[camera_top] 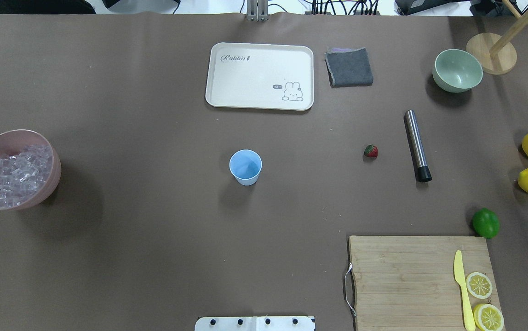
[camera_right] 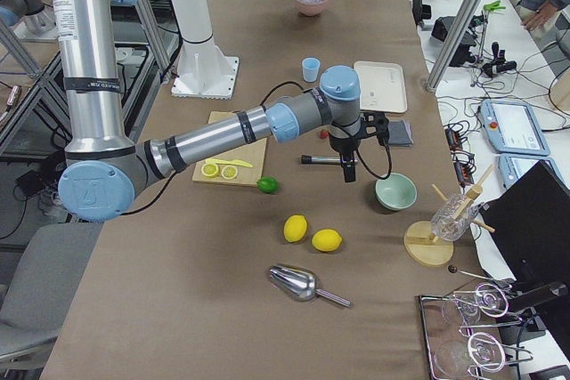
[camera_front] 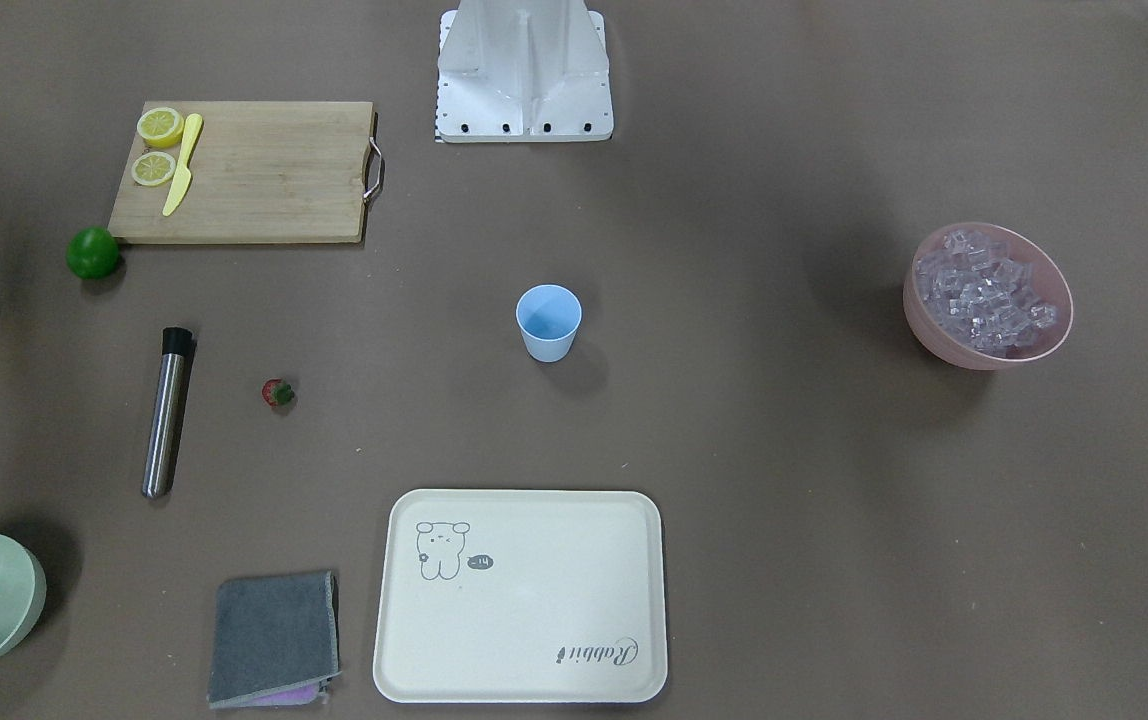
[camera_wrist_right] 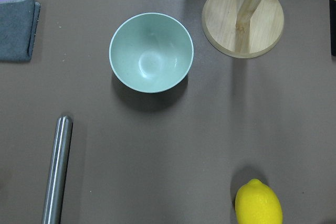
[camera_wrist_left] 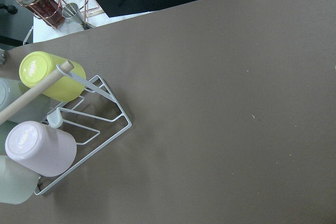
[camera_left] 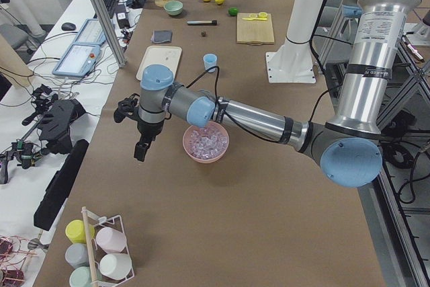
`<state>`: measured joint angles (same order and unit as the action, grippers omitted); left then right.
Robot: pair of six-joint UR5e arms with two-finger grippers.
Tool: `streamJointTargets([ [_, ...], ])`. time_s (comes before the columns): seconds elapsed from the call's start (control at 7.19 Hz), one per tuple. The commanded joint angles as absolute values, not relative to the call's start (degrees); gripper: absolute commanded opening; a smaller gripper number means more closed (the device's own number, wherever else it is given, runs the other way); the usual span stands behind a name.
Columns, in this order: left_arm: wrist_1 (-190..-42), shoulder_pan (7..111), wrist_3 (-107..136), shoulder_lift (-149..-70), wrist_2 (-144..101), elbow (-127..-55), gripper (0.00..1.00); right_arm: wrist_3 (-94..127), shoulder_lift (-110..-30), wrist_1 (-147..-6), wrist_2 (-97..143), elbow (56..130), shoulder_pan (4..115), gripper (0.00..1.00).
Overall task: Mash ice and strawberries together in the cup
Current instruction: 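Move the left gripper down into the pink bowl of ice cubes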
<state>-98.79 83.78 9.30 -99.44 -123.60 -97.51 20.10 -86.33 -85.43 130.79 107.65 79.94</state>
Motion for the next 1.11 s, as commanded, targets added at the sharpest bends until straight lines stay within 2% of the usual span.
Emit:
streamJointTargets([
  [0.0,-99.0,83.1,9.4,-97.6,-129.6,-99.8,0.98,20.1,-86.6,-85.4,130.8,107.9,80.1,1.0],
  [0.28,-99.6,81.4,9.0,-97.4,-137.2,-101.0,0.98,20.1,-86.7,-85.4,130.4,107.9,80.0,1.0],
  [0.97,-107.9,67.0,8.8,-93.0,-136.6,-102.0,0.98,20.0,-86.6,-85.1,130.3,108.0,80.2,1.0],
])
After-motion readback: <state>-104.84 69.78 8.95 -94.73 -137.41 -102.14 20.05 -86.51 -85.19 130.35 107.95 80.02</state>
